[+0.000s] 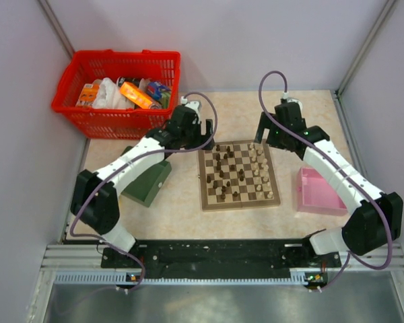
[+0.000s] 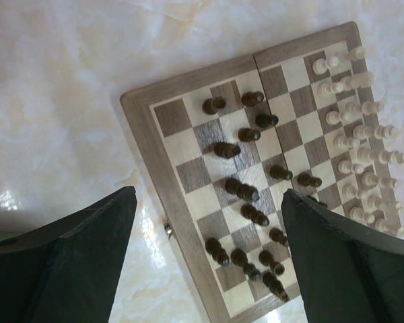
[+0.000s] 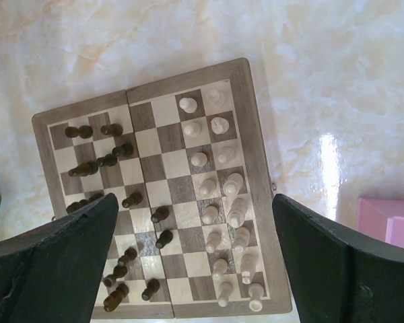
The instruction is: Set up the chess pieces on the board
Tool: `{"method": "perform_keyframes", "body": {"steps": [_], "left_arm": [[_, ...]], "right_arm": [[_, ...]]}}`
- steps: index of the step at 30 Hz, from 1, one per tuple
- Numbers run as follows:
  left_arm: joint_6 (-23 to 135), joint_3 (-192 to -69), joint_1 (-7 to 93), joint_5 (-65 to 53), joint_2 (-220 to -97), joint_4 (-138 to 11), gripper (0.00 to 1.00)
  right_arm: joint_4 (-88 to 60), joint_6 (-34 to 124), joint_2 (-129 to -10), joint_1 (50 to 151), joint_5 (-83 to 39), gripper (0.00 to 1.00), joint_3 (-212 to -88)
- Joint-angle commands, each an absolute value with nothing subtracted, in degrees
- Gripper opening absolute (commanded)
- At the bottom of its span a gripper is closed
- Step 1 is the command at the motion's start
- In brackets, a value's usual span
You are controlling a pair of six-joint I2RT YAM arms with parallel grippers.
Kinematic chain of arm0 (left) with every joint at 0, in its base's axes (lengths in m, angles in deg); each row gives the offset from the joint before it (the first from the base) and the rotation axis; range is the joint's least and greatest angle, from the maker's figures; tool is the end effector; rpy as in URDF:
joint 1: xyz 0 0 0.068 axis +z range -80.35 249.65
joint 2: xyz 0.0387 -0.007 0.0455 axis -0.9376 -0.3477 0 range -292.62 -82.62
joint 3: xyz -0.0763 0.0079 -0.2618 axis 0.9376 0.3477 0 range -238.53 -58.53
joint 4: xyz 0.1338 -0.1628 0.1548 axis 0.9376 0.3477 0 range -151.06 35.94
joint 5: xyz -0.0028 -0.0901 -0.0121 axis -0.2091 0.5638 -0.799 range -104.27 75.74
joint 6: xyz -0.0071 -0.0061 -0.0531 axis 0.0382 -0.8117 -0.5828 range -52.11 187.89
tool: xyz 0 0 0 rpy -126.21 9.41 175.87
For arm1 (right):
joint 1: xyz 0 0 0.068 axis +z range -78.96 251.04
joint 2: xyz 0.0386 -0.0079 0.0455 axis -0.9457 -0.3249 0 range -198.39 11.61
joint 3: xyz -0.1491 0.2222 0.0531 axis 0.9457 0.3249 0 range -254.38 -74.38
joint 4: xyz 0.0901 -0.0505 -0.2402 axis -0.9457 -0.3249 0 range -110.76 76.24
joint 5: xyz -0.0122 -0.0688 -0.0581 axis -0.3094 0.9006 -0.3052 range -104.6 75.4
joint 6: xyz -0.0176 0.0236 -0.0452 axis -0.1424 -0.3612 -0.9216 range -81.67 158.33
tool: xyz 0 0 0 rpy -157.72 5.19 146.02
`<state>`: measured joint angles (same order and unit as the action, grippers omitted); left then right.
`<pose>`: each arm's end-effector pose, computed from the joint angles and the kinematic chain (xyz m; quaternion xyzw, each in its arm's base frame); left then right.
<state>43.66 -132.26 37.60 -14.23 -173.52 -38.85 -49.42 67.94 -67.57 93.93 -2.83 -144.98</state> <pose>0.3057 -0.1915 0.2930 0.0618 0.9019 -0.2019 0.3769 0.2788 0.1099 0.3196 0.0935 0.9126 0.0863 0.3886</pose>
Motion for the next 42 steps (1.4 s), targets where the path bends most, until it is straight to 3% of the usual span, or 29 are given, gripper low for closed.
{"method": "perform_keyframes", "body": {"steps": [1,16,42], "left_arm": [[44.9,-139.7,37.0,-15.1,-178.8,-38.5,0.93],[44.0,-156.0,36.9,-13.3,-197.0,-35.1,0.8],[41.8,-158.8,36.3,-11.5,-205.0,-31.9,0.5]], "right_arm": [[-48.0,66.6,-66.3,93.1,-4.9,0.96,-146.3],[-48.0,66.5,-65.2,92.9,-9.5,0.93,-147.1],[-48.0,64.8,-64.9,93.0,-9.9,0.93,-145.1]]}}
